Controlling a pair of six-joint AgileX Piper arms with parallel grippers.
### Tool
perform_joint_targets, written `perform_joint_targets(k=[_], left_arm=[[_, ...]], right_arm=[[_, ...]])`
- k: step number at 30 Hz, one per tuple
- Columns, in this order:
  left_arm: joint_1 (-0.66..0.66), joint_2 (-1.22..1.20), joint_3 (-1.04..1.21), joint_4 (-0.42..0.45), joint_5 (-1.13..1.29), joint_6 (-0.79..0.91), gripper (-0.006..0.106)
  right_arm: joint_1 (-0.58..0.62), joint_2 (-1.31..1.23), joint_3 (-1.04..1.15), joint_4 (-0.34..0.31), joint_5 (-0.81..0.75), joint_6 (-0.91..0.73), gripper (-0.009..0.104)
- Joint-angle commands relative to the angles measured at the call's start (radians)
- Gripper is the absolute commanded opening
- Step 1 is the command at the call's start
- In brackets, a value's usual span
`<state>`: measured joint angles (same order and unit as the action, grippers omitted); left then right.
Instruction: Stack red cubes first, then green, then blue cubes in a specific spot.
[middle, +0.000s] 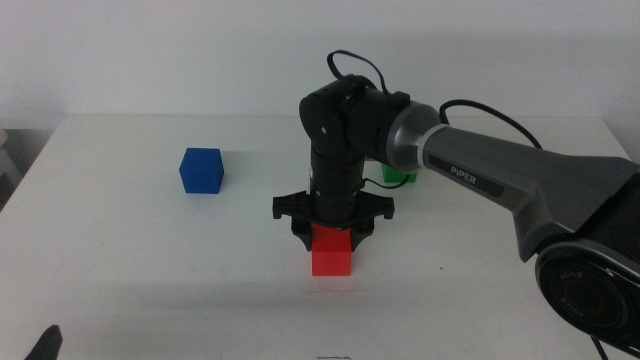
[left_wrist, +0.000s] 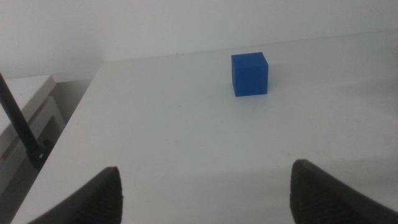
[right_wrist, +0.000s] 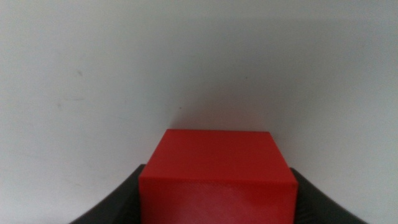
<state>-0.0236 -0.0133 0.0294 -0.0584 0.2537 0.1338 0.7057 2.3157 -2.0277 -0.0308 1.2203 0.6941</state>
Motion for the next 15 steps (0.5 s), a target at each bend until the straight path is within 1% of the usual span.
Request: perform_joint_targets(k=[1,5,9,10,11,15], left_arm=[[-0.002,-0.020,-0.003,-0.009,-0.077,0.000,0.091],[-0.002,-0.020,-0.003,-0.009,-0.077,0.000,0.091],[-0.002,-0.020,-0.003,-0.009,-0.077,0.000,0.091],[-0.002,-0.020,-0.003,-0.009,-0.077,0.000,0.091],[-0.002,-0.020,-0.003,-0.009,-0.077,0.000,0.091],[-0.002,-0.020,-0.003,-0.009,-0.077,0.000,0.091]], right_arm=[[-0.001,-0.063,-0.029,-0.011,0.032,0.010,-0.001],[-0.001,-0.060,-0.029,-0.012,0.050,0.030,0.003],[-0.001,-0.060,-0.029,-0.010,0.050,0.032,0.013],[-0.001,-0.060,-0.029,-0.008,0.050,0.032,0.030],[-0.001,-0.060,-0.029,-0.008,0.050,0.022,0.055],[-0.001,-0.060,-0.030,-0.008,0.049,0.013,0.079]])
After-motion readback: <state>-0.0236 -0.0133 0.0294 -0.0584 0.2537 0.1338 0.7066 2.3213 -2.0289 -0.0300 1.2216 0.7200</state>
